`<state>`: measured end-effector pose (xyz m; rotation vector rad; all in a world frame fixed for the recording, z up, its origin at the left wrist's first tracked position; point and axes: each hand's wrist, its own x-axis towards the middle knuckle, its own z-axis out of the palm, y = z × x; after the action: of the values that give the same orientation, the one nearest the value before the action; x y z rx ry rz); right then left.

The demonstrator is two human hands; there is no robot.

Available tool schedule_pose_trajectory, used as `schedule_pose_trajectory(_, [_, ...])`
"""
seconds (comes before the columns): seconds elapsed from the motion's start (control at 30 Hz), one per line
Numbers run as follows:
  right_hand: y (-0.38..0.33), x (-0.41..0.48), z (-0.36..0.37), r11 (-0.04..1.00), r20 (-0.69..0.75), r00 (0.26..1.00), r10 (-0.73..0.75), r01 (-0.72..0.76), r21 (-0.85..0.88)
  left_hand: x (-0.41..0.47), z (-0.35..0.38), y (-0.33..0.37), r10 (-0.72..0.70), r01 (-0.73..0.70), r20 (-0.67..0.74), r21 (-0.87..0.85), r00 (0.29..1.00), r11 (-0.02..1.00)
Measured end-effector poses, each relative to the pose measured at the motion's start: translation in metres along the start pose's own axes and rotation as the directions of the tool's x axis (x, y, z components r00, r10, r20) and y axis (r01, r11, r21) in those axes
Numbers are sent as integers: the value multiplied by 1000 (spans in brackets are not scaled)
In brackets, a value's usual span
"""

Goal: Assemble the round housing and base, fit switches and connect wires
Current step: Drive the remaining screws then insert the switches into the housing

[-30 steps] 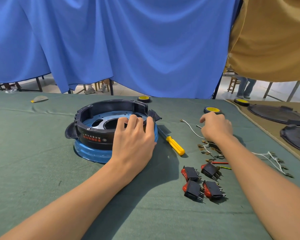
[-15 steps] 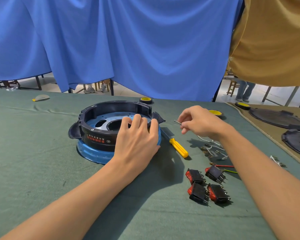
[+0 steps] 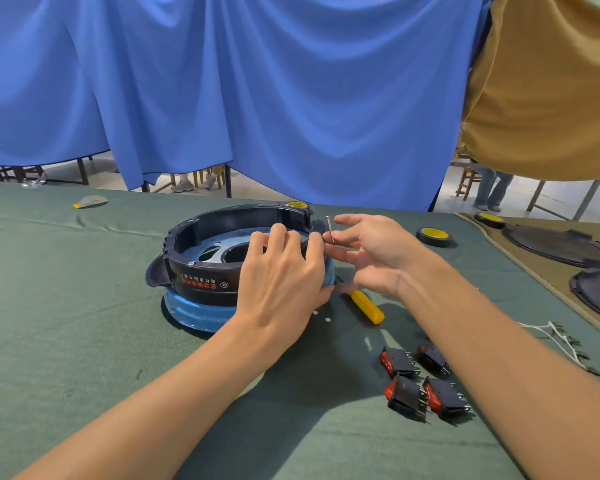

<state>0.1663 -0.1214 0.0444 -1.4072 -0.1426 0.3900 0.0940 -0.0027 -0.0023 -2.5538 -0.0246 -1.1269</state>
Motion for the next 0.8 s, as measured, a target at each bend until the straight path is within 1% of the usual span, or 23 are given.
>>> schedule_pose_trajectory(0.1, [0, -3, -1, 997, -15, 999, 47, -46, 67, -1, -1, 1, 11, -11, -10, 7, 1000, 1000])
schedule_pose_trajectory(0.17, [-1, -4, -2, 995, -34, 998, 47, -44, 89, -2, -2, -1, 15, -14, -22, 29, 1000, 999])
schedule_pose_trajectory(0.23, [-3, -3, -4, 995, -42, 999, 32, -27, 101, -1, -4, -2, 11, -10, -5, 56, 1000, 998])
schedule_pose_trajectory(0.33, [-5, -4, -5, 997, -25, 999, 22, -20, 81, -2, -6, -1, 15, -19, 59, 60, 998, 998])
schedule_pose_trajectory(0.43, [-4, -6, -3, 999, 0, 1000, 21, -21, 49, -2, -7, -1, 4, -8, 75, 53, 997, 999])
schedule_pose_trajectory(0.7, [-8, -10, -2, 999, 2, 1000, 1, -1, 45, 2, -4, -5, -19, 18, 14, 9, 1000, 1000])
schedule_pose_trajectory(0.8, [-11, -9, -4, 999, 0, 1000, -4, 4, 44, 6, -6, -9, -41, 41, -33, -6, 999, 999])
